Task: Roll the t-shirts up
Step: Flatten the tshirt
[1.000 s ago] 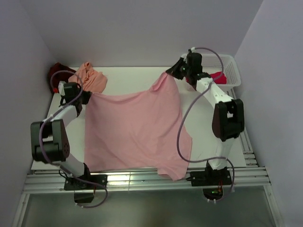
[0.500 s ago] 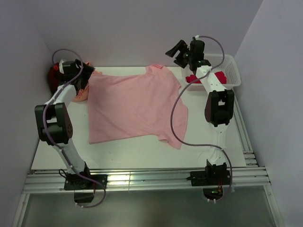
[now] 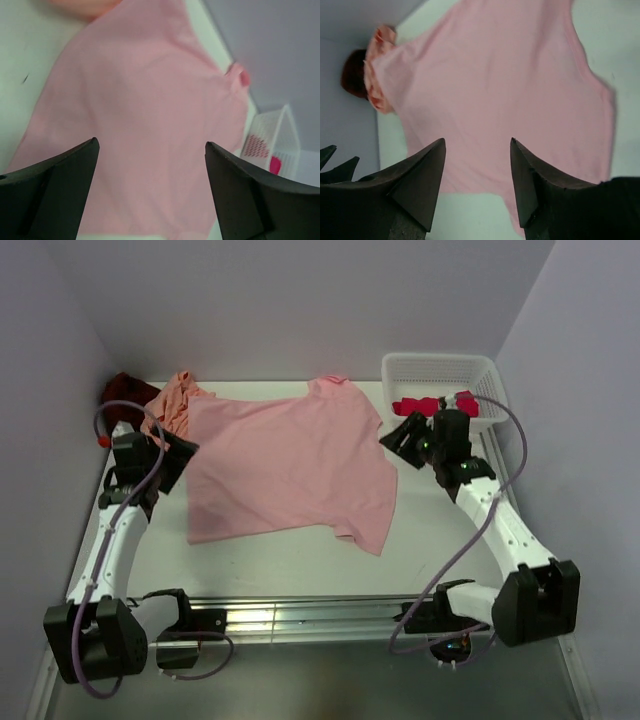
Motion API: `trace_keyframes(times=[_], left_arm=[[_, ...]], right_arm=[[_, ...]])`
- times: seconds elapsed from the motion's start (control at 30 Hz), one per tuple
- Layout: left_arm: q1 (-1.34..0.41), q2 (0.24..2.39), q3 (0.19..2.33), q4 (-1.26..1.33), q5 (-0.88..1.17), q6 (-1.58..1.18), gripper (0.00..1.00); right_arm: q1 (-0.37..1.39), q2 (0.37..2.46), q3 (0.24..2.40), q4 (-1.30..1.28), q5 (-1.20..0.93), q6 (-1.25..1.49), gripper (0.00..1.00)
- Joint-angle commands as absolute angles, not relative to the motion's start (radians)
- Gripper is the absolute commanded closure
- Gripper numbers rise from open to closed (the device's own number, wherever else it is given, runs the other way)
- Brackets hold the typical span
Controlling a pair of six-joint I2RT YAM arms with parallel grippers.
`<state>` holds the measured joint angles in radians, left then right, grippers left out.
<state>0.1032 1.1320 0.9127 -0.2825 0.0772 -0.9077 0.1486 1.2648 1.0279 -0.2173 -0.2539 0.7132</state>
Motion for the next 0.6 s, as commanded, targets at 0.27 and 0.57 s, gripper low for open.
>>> trace_keyframes(times=[0.27, 0.57], left_arm=[[0.100, 0.940, 0.605, -0.383, 0.129, -0.920, 0.14], [0.101, 0.888, 0.483, -0.350, 0.115, -0.965, 0.26]], right_arm=[[0.339, 0.917, 0.571, -0.463, -0.020, 0.782, 0.47], [0.406, 0.831, 0.339, -0.384, -0.035, 0.930, 0.55]])
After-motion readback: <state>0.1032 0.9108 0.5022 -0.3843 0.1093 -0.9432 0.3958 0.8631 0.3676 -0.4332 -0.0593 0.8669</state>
